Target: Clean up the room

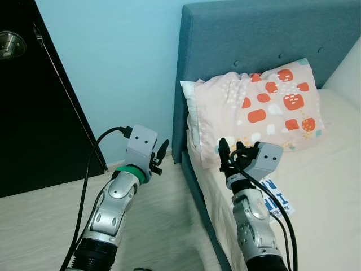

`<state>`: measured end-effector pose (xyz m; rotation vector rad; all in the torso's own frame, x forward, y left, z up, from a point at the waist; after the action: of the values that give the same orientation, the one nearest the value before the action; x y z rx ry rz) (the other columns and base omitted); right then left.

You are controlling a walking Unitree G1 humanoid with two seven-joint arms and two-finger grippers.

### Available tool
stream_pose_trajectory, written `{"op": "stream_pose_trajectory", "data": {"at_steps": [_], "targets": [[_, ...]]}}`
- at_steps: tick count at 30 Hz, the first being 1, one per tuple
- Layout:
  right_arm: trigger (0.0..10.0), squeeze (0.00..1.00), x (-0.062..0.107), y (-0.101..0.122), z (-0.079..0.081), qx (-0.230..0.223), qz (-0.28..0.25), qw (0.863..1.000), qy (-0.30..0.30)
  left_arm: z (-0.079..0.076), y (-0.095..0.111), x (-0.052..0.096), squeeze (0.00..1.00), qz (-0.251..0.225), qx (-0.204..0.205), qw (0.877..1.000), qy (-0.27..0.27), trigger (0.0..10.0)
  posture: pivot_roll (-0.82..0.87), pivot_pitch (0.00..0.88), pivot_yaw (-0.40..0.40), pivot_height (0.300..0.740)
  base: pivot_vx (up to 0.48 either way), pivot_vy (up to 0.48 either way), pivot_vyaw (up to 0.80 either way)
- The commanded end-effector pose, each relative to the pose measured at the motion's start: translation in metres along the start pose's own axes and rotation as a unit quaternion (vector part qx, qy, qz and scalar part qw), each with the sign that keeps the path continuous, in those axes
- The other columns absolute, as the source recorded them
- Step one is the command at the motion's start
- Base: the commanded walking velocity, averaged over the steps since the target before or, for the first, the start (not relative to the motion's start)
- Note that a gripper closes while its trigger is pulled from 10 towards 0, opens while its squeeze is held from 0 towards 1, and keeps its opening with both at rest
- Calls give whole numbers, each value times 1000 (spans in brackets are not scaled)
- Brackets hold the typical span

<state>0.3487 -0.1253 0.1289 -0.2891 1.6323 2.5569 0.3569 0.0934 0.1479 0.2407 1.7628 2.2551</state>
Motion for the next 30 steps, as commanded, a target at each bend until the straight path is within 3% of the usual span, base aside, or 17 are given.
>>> {"op": "stream_pose_trajectory", "data": {"at_steps": [1, 30], "targets": [[10000, 0, 5, -9, -4, -9, 13, 1000, -9, -4, -8, 3, 0, 13, 7, 1000, -8, 10000, 82, 79, 33, 740, -304, 0, 0], [10000, 0, 8, -17, -9, -7, 23, 1000, -14, 3, -8, 4, 0, 14, -14, 1000, -1, 10000, 83, 83, 42, 740, -368, 0, 0]]}}
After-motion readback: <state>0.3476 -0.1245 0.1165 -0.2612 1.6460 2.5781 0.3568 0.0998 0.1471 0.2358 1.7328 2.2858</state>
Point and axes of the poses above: a point about 5 cm out from each wrist's last joint towards the gripper, its own x axis pointing back from the gripper into the wrist, its own y axis along the axis of the wrist's last joint, z = x × y, the point moved 4 cm from there along -x, pointing out of the wrist towards the gripper, and after that the axes turned 6 degrees about -x, right-handed, at the moved point
